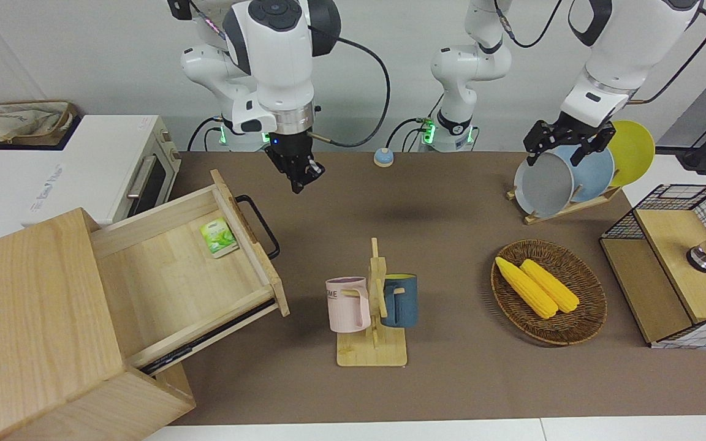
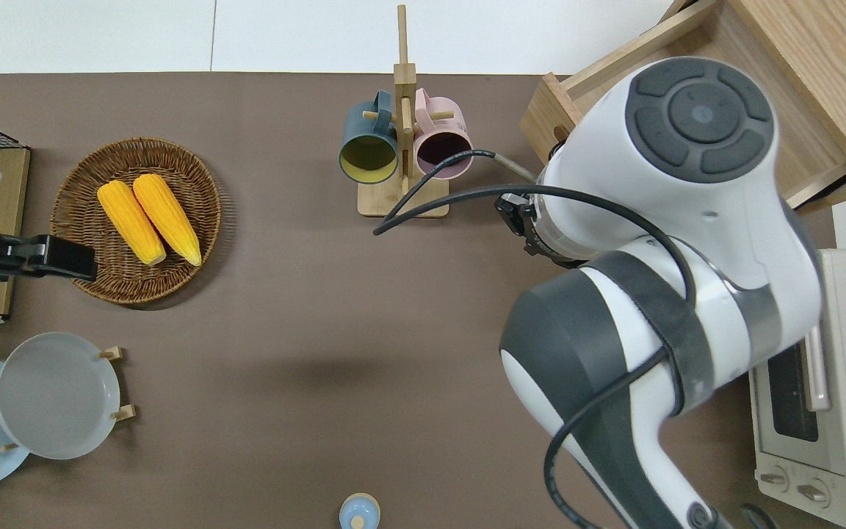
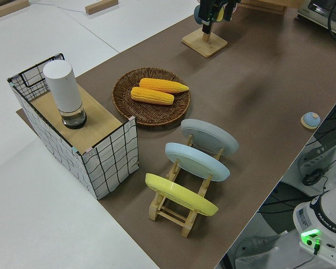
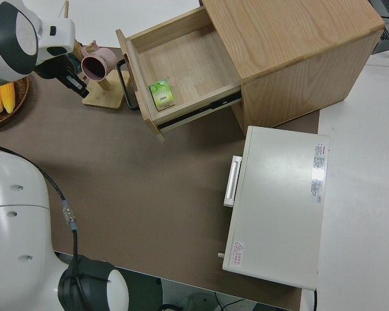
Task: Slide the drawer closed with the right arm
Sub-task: 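Move the right gripper toward the front face of the open drawer, then push the drawer front with the right gripper away from the robot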
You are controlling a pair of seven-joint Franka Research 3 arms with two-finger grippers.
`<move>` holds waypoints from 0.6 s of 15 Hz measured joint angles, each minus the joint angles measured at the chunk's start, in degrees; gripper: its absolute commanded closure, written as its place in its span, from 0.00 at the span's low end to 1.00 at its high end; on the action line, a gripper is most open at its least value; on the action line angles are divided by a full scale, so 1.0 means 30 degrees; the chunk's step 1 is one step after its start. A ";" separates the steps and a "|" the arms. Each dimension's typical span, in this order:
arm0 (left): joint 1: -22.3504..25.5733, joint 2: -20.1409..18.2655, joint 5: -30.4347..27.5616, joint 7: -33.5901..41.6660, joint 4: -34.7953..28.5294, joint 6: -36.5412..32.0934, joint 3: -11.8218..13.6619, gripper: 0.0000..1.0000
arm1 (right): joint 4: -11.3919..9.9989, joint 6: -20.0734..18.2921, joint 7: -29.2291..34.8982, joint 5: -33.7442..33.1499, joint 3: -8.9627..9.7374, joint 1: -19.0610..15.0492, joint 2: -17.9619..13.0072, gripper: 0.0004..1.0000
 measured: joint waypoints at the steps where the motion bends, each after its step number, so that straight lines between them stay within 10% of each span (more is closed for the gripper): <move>1: 0.0000 0.0000 0.0000 0.0000 0.0000 0.0000 0.0000 0.01 | -0.0104 0.0271 0.0769 0.0006 -0.0016 0.0000 0.0268 1.00; 9: 0.0000 0.0000 0.0000 0.0000 0.0000 0.0000 0.0000 0.01 | -0.1000 0.1631 0.4785 0.0952 -0.0341 -0.0164 0.1131 1.00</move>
